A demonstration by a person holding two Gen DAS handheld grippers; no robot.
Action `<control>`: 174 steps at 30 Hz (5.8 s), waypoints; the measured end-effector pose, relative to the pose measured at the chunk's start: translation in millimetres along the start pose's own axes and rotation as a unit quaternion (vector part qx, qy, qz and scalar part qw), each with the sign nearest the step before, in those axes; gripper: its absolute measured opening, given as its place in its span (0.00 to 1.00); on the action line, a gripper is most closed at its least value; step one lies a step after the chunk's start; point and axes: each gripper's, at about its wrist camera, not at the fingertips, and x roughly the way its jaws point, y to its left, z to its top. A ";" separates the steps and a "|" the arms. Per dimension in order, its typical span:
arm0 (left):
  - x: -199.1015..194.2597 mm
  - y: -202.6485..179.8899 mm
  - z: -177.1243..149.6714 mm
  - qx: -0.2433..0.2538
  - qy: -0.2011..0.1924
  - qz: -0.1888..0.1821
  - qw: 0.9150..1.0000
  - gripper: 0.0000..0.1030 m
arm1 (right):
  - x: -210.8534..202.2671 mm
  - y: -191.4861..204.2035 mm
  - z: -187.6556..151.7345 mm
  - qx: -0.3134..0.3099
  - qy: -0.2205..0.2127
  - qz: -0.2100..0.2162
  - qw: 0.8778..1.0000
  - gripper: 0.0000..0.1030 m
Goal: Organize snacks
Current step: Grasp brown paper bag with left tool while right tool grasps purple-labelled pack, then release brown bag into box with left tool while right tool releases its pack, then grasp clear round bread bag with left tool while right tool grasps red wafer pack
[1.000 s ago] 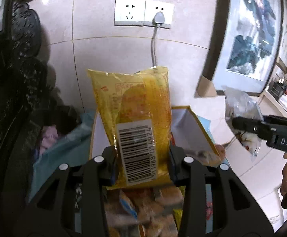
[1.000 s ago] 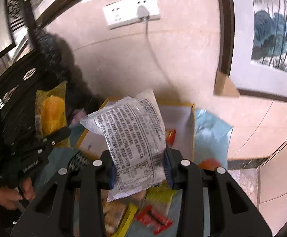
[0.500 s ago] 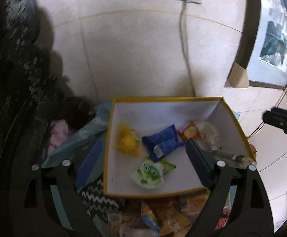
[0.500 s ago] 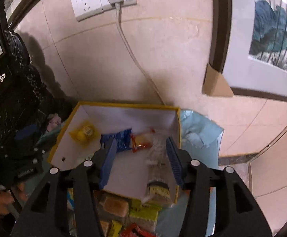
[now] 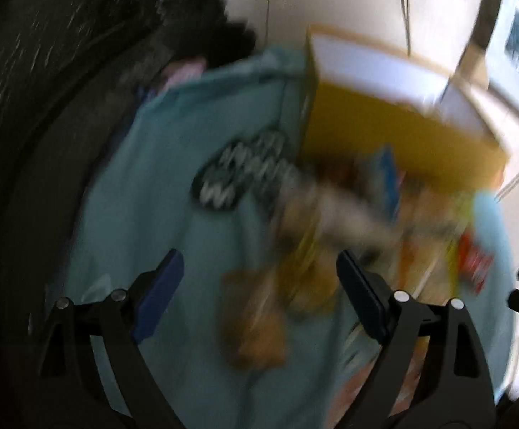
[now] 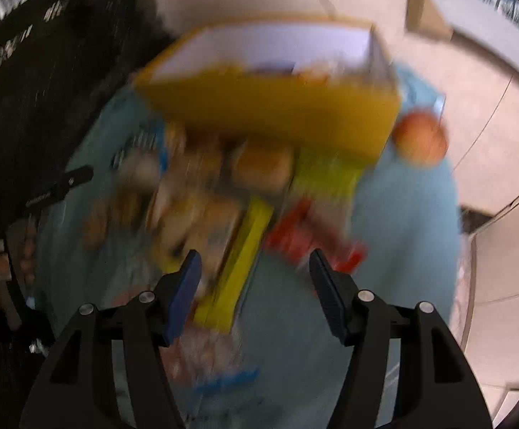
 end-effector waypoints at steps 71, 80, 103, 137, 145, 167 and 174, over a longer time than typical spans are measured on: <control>-104.9 -69.2 71.6 0.025 -0.115 -0.189 0.975 0.35 | -129.8 -17.6 71.4 0.012 -0.182 0.014 0.983 0.47; -108.2 -104.5 154.0 0.046 -0.146 -0.182 0.971 0.36 | -147.0 -38.1 155.0 0.009 -0.216 -0.005 0.976 0.47; -41.2 -102.1 203.1 0.035 -0.129 -0.111 0.985 0.81 | -71.2 -64.7 213.2 0.013 -0.145 -0.062 0.987 0.64; 62.3 -46.7 -13.2 0.118 0.036 -0.011 0.992 0.82 | 78.5 -35.6 24.7 -0.101 0.055 -0.129 0.985 0.66; 66.1 -38.4 -15.2 0.096 0.038 -0.032 0.994 0.54 | 80.4 -46.8 22.4 -0.033 0.060 -0.053 0.996 0.33; 23.3 -23.4 -36.6 0.053 0.028 -0.070 0.996 0.53 | 77.6 -23.5 28.4 -0.101 0.058 -0.089 0.989 0.59; 16.0 -24.6 -39.0 0.057 0.025 -0.075 0.995 0.53 | 97.0 -33.4 35.9 -0.048 0.078 -0.047 0.995 0.47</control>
